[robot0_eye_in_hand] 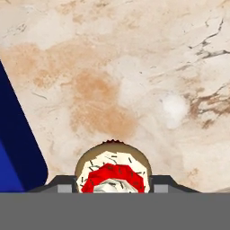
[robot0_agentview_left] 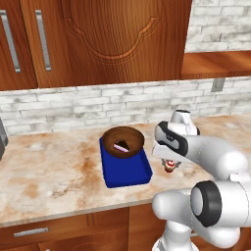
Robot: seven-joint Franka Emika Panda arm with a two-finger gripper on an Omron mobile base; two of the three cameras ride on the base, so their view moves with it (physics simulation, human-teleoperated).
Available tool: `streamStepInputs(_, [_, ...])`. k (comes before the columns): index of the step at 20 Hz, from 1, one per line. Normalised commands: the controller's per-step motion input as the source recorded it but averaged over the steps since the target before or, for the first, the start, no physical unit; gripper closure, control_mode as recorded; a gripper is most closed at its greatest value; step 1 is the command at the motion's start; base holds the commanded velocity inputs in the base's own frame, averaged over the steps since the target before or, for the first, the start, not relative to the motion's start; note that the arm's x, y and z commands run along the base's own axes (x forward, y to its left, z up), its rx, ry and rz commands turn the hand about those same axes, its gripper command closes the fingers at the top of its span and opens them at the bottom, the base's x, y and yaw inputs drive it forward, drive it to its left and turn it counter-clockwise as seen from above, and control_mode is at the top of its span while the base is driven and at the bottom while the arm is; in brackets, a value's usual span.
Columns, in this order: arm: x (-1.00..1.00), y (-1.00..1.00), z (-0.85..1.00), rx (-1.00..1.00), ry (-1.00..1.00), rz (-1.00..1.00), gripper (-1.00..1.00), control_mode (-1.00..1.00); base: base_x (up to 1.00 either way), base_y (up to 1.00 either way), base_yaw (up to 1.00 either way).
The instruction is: Place the bowl with cake and the cupcake onto the tray.
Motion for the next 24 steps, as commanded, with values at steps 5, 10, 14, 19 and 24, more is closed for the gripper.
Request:
streamStepInputs(5, [0.00,0.48,0.00,0.00,0.01,0.00,1.00,-1.00,0.00,0.00,0.00])
streamStepInputs(10, [0.11,0.46,0.05,0.00,0.03,0.00,1.00,-1.00,0.00,0.00,0.00])
streamStepInputs(14, [0.17,0.25,0.19,0.00,0.00,0.00,1.00,-1.00,0.00,0.00,0.00])
streamStepInputs(19, [0.12,0.27,0.13,0.00,0.00,0.00,1.00,-1.00,0.00,0.00,0.00])
streamStepInputs(24, [0.00,0.32,0.11,0.00,0.00,0.00,1.00,-1.00,0.00,0.00,0.00])
